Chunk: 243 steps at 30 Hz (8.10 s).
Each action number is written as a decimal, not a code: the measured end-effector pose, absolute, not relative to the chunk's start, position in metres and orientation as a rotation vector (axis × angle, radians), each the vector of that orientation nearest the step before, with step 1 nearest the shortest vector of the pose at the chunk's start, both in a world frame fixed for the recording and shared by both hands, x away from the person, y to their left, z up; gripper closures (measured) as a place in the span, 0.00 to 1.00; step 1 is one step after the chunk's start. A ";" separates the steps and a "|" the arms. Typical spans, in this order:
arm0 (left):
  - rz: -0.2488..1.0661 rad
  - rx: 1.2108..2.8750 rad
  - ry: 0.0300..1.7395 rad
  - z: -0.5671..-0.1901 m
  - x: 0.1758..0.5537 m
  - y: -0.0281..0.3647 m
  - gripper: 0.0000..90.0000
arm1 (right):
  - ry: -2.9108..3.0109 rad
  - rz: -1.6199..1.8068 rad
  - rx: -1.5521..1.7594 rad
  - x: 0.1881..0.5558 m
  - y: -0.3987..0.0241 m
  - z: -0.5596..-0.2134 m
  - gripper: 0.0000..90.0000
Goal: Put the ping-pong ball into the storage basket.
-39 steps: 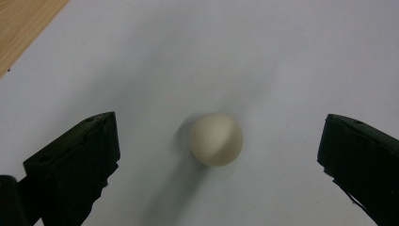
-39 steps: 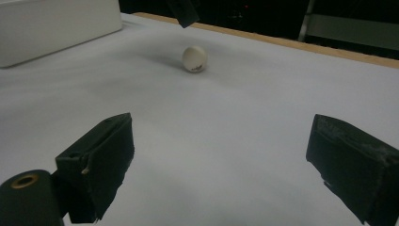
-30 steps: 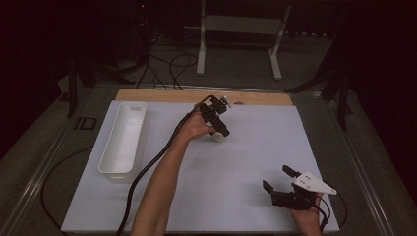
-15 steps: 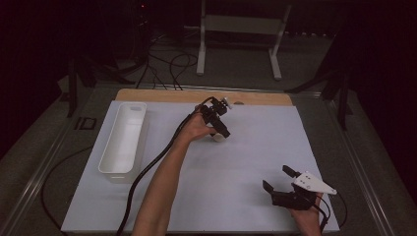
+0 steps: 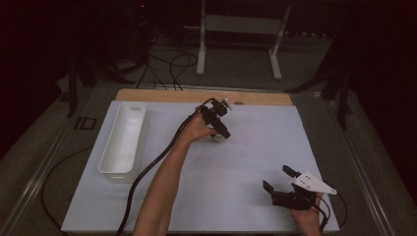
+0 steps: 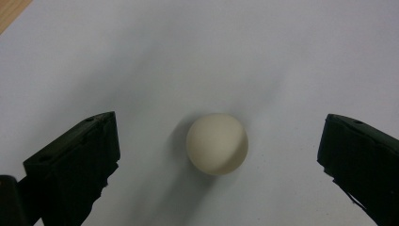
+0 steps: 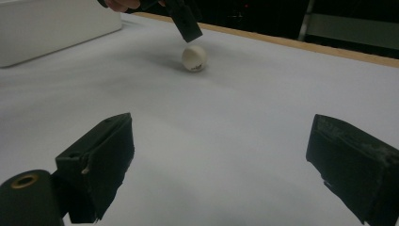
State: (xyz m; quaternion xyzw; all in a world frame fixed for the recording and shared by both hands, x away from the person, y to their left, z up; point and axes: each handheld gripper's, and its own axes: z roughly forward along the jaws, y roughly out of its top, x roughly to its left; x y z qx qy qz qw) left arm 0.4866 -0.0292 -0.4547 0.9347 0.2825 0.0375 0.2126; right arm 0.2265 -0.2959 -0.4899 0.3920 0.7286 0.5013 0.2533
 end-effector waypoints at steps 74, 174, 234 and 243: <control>0.035 2.629 0.883 -0.487 0.486 -0.029 0.57 | 1.983 1.359 1.064 0.226 -0.296 -0.490 0.09; 0.245 2.543 0.781 -0.390 0.455 -0.013 0.57 | 1.938 1.351 1.074 0.229 -0.293 -0.494 0.09; 0.246 2.512 0.818 -0.358 0.452 0.015 0.57 | 1.936 1.352 1.086 0.229 -0.294 -0.494 0.09; 0.249 2.512 0.818 -0.356 0.452 0.017 0.57 | 1.938 1.350 1.086 0.229 -0.293 -0.494 0.09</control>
